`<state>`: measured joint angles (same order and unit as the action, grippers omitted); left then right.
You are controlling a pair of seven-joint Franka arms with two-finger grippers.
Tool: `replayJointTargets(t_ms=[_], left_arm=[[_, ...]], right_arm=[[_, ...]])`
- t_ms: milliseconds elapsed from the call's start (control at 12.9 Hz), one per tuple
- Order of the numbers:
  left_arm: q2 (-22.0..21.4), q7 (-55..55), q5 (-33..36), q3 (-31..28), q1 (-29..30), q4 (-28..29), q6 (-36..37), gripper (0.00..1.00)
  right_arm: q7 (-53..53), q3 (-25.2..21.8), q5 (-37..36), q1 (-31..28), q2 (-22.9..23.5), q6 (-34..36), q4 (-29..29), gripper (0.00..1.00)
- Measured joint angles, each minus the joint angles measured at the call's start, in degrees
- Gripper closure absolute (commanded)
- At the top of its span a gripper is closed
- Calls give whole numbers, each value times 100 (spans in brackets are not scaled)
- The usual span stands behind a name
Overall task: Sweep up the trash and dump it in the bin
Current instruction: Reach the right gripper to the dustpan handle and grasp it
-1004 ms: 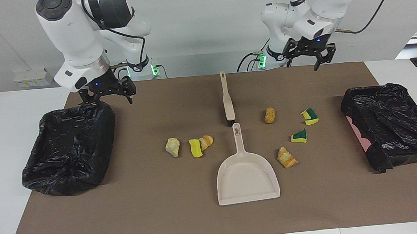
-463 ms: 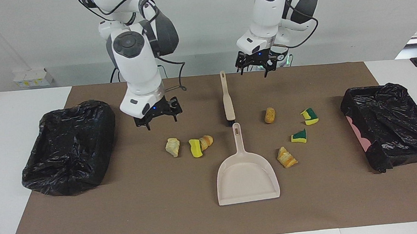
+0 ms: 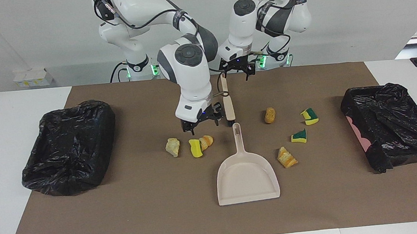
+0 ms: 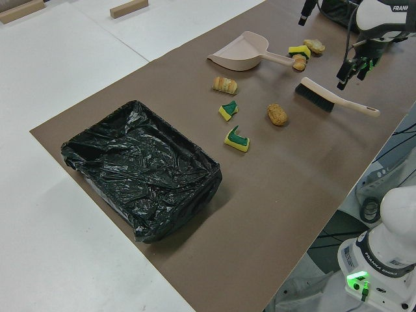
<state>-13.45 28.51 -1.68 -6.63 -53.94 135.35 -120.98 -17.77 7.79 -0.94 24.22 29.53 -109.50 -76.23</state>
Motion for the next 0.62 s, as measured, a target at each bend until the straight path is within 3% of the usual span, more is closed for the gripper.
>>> replayJointTargets(t_ms=[309,463,541,618], left_arm=[[241,416,0,5,-444,436,-523,0],[390,584,0,5,-513,579,-887,0],[421,622,0,5,-518,614,-970,0],[431,639,-2,5,-520,629,-987,10]], right_arm=[[-1011,-1,-16,516,1081,-726,769,0],[-1107,0,-133,647,1359,-812,938,0],[-1107,0,-224,701,1398,-807,952,5],[-1111,0,-297,748,1427,-799,951,23]])
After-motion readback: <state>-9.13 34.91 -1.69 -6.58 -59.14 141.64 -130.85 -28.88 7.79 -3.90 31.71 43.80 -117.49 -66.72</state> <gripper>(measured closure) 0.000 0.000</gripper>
